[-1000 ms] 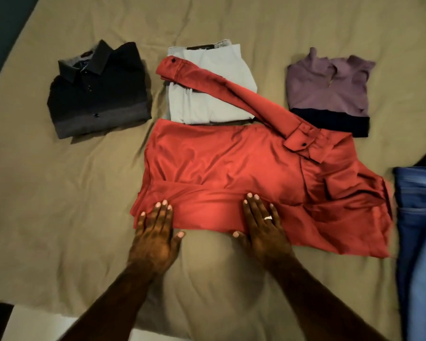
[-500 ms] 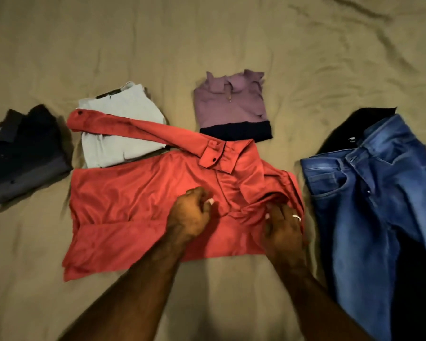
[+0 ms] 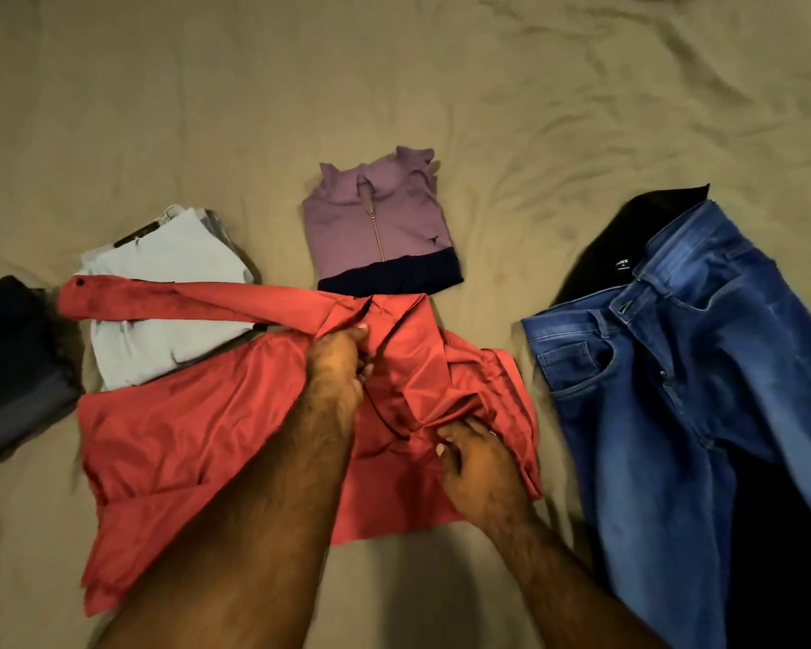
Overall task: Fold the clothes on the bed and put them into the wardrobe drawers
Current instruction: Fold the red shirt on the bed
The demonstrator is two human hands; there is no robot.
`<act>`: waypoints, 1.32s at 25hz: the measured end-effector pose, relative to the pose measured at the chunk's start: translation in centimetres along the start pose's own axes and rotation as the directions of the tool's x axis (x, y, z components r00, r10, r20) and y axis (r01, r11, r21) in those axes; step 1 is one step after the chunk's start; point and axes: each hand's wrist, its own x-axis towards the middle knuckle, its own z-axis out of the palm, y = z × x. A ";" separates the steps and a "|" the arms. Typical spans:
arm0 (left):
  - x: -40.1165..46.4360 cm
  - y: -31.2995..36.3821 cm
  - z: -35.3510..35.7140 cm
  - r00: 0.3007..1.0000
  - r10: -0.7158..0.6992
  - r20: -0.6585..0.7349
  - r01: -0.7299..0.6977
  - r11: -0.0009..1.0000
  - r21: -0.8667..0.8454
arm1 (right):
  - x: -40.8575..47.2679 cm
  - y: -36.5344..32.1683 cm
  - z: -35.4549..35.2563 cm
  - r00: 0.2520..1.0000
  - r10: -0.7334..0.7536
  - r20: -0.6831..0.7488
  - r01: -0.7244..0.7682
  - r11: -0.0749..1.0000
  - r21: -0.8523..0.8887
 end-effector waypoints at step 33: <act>-3.9 0.6 -39.6 0.905 0.244 0.349 -0.157 0.953 -0.259 | -2.4 -6.8 0.9 0.695 0.562 0.449 -0.437 -0.167 0.884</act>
